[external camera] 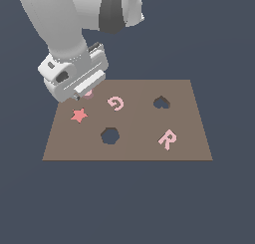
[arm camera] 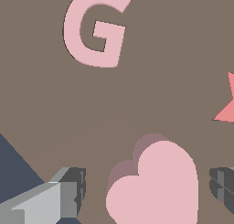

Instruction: Insert a designated object into the corresponding slot on a board.

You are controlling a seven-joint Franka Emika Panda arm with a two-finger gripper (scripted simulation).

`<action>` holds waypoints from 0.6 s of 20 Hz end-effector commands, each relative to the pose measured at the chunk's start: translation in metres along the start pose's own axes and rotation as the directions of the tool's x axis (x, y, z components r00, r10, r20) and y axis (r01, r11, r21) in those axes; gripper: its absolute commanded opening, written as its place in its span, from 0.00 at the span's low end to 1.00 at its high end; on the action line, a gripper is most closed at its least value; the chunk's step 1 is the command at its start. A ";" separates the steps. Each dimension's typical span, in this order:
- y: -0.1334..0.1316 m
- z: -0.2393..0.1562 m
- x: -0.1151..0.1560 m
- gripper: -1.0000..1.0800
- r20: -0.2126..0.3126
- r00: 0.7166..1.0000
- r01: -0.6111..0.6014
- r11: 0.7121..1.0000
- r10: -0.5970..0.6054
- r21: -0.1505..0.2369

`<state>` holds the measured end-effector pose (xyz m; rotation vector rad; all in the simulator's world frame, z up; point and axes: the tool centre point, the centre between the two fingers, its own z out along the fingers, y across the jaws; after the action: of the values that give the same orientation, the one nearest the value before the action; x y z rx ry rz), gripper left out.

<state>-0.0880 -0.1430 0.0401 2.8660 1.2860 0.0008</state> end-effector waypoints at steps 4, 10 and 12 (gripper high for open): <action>0.000 0.010 0.000 0.96 0.000 1.000 0.002 1.000 -0.002 0.001; 0.000 0.010 0.000 0.00 0.000 1.000 0.002 1.000 -0.002 0.001; 0.000 0.010 0.000 0.00 0.000 1.000 0.002 1.000 -0.002 0.001</action>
<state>-0.0879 -0.1437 0.0308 2.8644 1.2876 0.0014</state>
